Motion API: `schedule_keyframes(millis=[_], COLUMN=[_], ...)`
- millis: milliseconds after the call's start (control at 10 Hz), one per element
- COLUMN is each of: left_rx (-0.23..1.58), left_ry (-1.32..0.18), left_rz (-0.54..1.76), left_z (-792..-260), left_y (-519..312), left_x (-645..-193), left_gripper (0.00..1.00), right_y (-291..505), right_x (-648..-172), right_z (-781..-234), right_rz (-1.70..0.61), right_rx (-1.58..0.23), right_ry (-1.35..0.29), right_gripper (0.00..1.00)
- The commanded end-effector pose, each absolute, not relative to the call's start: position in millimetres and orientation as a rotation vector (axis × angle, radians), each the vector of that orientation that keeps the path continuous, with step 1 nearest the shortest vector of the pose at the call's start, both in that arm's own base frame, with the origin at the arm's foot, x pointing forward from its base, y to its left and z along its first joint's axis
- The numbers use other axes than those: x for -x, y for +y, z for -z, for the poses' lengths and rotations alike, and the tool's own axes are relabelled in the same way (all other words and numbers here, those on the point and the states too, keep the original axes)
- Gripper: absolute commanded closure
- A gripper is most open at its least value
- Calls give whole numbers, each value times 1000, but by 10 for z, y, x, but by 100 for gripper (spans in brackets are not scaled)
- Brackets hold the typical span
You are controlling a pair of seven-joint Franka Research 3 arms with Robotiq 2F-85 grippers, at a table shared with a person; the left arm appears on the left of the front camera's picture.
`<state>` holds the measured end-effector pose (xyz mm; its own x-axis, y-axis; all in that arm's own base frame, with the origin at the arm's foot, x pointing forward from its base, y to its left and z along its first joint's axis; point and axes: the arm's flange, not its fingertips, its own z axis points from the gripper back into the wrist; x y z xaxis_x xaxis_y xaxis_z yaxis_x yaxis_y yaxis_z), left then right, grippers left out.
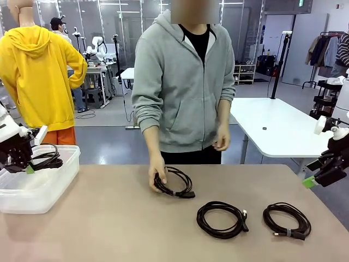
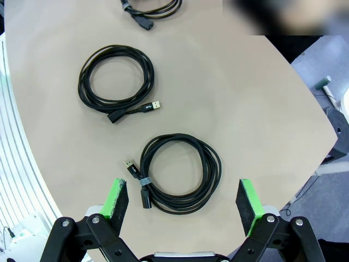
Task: Organize and store the cables.
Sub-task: Place the Power Cable into the Organizing box.
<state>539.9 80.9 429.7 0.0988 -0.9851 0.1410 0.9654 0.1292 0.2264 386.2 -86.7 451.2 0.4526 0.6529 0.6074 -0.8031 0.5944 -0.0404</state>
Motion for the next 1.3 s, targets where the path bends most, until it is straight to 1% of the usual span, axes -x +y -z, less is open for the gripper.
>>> schedule_keyframes(millis=[0, 200, 300, 400, 500, 600, 1000, 1200], left_rx=[-46, -38, -39, -42, -42, -39, -47, -79], left_ry=[-239, -229, -238, -245, -246, -254, -261, -261], left_rz=[1458, 1462, 1469, 1478, 1477, 1479, 1459, 1432], left_z=[-4272, -4228, -4257, -4285, -4317, -4346, -4433, -4479], left_y=[881, 883, 889, 896, 897, 897, 894, 822], left_x=[-5516, -5549, -5533, -5515, -5487, -5458, -5350, -5275], left_gripper=[82, 61, 41, 27, 6, 0, 0, 0], right_y=[-870, -870, -870, -870, -870, -870, -870, -870], right_x=[-3876, -3876, -3876, -3876, -3876, -3876, -3876, -3876], right_z=[-4521, -4521, -4521, -4521, -4521, -4521, -4521, -4521], right_rz=[-918, -918, -918, -918, -918, -918, -918, -918], right_rx=[-276, -276, -276, -276, -276, -276, -276, -276], right_ry=[-616, -616, -616, -616, -616, -616, -616, -616], right_gripper=[0, 0, 0, 0, 0, 0, 0, 0])
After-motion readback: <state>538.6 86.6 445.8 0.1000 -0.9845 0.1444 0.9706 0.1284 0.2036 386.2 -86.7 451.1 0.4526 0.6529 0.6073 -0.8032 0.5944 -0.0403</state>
